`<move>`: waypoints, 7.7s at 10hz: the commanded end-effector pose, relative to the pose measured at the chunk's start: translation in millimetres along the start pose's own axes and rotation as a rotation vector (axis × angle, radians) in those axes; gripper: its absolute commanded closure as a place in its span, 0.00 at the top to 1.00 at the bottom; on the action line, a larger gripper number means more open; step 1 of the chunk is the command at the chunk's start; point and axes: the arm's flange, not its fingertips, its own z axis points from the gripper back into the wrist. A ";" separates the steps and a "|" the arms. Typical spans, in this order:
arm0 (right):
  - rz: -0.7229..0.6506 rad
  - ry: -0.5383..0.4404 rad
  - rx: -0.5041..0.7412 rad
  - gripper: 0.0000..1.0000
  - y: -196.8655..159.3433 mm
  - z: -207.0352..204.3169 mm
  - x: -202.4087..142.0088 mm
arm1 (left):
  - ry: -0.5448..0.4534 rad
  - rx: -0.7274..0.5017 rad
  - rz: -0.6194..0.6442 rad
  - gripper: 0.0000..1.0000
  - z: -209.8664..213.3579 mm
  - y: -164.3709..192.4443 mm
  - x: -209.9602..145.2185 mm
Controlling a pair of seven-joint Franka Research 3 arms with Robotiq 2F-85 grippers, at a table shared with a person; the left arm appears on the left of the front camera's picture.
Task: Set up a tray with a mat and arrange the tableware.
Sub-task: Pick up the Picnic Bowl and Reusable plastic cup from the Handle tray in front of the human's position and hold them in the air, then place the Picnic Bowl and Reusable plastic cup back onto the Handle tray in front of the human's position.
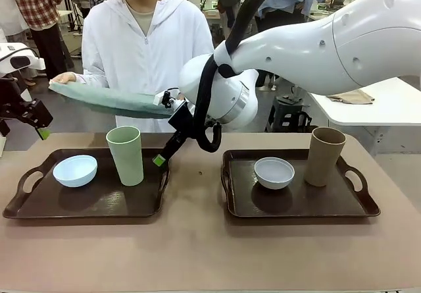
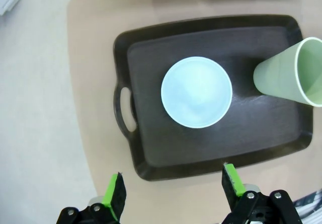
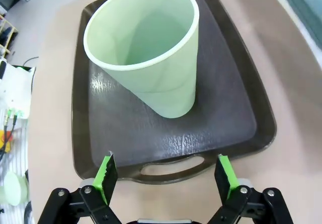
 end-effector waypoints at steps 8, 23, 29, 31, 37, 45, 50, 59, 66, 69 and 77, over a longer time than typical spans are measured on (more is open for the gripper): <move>0.208 -0.130 0.020 1.00 2.8 -15.2 -20.8 | 0.046 -0.117 0.028 1.00 -45.6 20.0 5.8; 0.303 -0.262 -0.016 1.00 -32.1 -69.2 -9.1 | 0.007 -0.181 0.010 1.00 -116.8 9.0 29.1; 0.276 -0.306 0.085 1.00 -27.4 -83.3 0.4 | 0.049 -0.067 0.071 1.00 -135.5 19.4 32.4; 0.298 -0.309 0.092 1.00 -25.2 -87.4 9.5 | 0.056 -0.047 0.071 1.00 -142.6 17.3 34.5; 0.321 -0.313 0.125 1.00 -18.4 -102.8 29.4 | 0.024 0.002 0.102 1.00 -165.3 16.6 43.3; 0.356 -0.304 0.116 0.23 -18.9 -103.9 26.3 | 0.010 -0.031 0.140 0.18 -172.5 15.7 50.2; 0.353 -0.298 0.117 0.00 -18.7 -102.6 24.6 | 0.039 -0.020 0.142 0.00 -172.5 16.8 48.5; 0.256 -0.246 -0.058 0.11 88.5 60.4 99.1 | 0.052 -0.089 0.020 0.00 29.3 32.5 -17.3; 0.252 -0.253 -0.049 0.11 105.2 73.0 111.6 | 0.011 -0.063 0.031 0.00 71.0 32.0 -32.6; 0.252 -0.253 -0.049 0.11 105.2 73.0 111.6 | 0.011 -0.063 0.031 0.00 71.0 32.0 -32.6; 0.252 -0.253 -0.049 0.11 105.2 73.0 111.6 | 0.011 -0.063 0.031 0.00 71.0 32.0 -32.6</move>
